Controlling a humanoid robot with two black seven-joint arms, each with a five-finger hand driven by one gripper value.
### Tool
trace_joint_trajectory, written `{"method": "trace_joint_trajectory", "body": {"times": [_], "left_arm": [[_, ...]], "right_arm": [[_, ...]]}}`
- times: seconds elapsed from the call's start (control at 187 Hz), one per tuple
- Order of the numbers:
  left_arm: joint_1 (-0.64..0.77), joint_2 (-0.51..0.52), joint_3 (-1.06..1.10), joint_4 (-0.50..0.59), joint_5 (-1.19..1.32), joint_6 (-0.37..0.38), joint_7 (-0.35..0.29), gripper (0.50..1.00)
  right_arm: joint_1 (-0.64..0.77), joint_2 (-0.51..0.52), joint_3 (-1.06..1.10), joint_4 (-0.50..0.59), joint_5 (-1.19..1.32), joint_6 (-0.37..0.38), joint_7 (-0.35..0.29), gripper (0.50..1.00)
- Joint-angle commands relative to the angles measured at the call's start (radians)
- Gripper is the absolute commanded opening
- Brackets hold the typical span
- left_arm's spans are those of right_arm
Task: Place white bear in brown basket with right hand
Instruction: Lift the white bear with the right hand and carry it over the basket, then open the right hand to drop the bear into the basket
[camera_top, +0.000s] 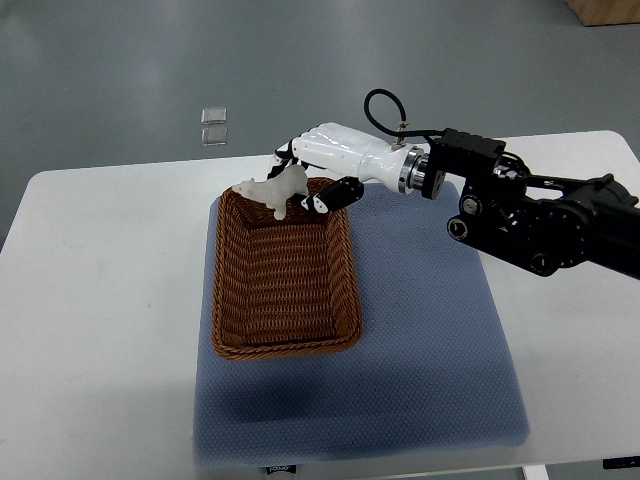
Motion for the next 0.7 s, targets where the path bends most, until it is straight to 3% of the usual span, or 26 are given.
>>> {"method": "trace_joint_trajectory", "body": {"times": [0.0,0.053,0.102,0.251,0.289,0.331,0.486,0.625,0.695], "left_arm": [[0.0,0.0,0.0,0.0,0.0,0.0,0.0,1.0],[0.0,0.0,0.0,0.0,0.0,0.0,0.0,1.0],[0.0,0.0,0.0,0.0,0.0,0.0,0.0,1.0],[0.0,0.0,0.0,0.0,0.0,0.001,0.0,1.0],[0.0,0.0,0.0,0.0,0.0,0.0,0.0,1.0],[0.0,0.0,0.0,0.0,0.0,0.0,0.0,1.0],[0.0,0.0,0.0,0.0,0.0,0.0,0.0,1.0],[0.0,0.0,0.0,0.0,0.0,0.001,0.0,1.0],[0.0,0.0,0.0,0.0,0.0,0.001,0.0,1.0]], "right_arm": [[0.005,0.045,-0.052,-0.003,-0.01,0.002,0.01,0.5],[0.005,0.061,-0.075,-0.009,-0.023,0.002,0.01,0.502],[0.004,0.07,-0.093,-0.015,-0.026,0.002,0.01,0.57],[0.002,0.079,-0.108,-0.04,-0.029,0.003,0.009,0.699],[0.001,0.079,-0.108,-0.052,-0.038,0.003,0.007,0.768],[0.002,0.079,-0.108,-0.063,-0.047,0.002,0.009,0.805],[-0.001,0.075,-0.107,-0.07,-0.049,-0.001,0.009,0.856],[-0.002,0.065,-0.098,-0.072,-0.049,-0.003,0.006,0.86],[-0.005,0.062,-0.087,-0.077,-0.046,-0.006,0.004,0.889]]}}
